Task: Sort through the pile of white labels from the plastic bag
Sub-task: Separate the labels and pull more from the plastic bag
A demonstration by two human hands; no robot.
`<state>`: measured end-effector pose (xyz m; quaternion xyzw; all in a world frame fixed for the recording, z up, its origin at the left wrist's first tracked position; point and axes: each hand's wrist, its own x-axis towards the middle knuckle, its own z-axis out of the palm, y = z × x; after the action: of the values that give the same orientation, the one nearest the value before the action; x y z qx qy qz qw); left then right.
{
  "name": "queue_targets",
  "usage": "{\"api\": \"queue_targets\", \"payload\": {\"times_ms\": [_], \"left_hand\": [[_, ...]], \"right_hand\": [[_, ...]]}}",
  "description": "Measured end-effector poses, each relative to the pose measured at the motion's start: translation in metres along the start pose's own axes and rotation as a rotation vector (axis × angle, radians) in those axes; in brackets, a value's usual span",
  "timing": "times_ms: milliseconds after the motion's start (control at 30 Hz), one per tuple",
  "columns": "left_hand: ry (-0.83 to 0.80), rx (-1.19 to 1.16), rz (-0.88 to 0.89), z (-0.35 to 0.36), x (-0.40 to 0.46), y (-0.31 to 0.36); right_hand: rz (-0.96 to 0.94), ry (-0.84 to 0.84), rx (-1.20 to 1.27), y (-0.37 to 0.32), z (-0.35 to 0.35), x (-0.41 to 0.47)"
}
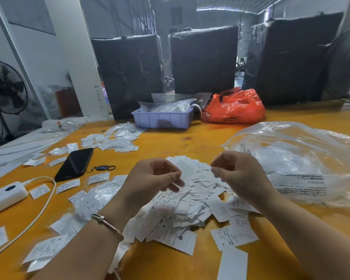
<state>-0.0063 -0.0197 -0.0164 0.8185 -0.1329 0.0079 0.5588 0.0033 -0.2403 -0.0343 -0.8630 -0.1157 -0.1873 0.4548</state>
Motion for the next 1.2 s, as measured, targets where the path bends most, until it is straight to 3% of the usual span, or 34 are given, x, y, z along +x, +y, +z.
{"api": "queue_targets", "payload": {"times_ms": [67, 233, 400, 800, 1200], "left_hand": [[0.093, -0.033, -0.025, -0.001, 0.001, -0.001], [0.284, -0.103, -0.046, -0.002, 0.003, -0.002], [0.276, -0.082, -0.046, 0.000, 0.003, -0.002], [0.235, -0.036, -0.033, 0.004, 0.000, -0.001], [0.221, -0.018, -0.029, 0.007, 0.002, -0.003]], "right_hand": [[-0.027, 0.004, -0.250, 0.007, -0.001, 0.000], [-0.158, -0.215, -0.490, 0.005, 0.011, -0.002], [-0.061, -0.396, -0.667, 0.011, 0.018, 0.000], [-0.147, -0.105, -0.492, 0.008, 0.018, -0.003], [-0.159, -0.102, -0.385, -0.001, 0.019, -0.008]]}}
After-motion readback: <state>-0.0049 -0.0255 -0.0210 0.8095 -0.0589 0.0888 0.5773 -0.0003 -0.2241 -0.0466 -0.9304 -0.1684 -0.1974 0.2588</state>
